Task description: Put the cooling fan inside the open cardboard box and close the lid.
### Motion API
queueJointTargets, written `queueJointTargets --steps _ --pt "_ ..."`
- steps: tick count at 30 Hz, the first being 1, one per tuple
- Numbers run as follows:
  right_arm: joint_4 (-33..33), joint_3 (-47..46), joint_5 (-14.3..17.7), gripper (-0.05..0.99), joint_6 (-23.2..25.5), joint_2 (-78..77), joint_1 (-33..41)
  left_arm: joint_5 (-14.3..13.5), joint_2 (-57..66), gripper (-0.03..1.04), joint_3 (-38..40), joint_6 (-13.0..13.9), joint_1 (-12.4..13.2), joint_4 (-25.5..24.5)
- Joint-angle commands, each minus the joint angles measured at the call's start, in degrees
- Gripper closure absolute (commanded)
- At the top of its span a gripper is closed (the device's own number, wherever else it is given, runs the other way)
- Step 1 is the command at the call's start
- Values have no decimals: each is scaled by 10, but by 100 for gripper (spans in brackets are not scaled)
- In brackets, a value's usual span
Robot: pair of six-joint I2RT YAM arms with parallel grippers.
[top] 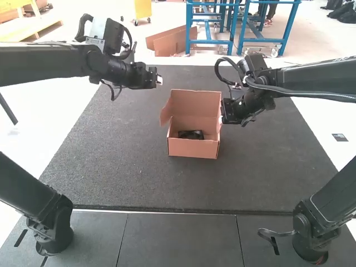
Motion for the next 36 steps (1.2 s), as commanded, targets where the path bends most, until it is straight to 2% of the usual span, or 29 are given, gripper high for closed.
queueJointTargets --steps 1,5,11,17,24,36 --pt "2 6 -8 95 -3 -17 7 -44 2 4 -1 3 -1 0" --pt "3 8 -7 95 -3 -17 7 -46 6 4 -20 9 -4 0" --pt "3 10 -8 94 -3 -17 8 -50 31 4 -38 13 -24 3" --pt "3 13 -9 95 -2 -17 7 -51 63 4 -38 20 -33 19" --pt "5 13 -12 95 -1 -16 7 -44 81 4 -32 21 -57 30" --pt "13 15 -14 95 1 -15 7 -20 81 4 -28 20 -61 39"
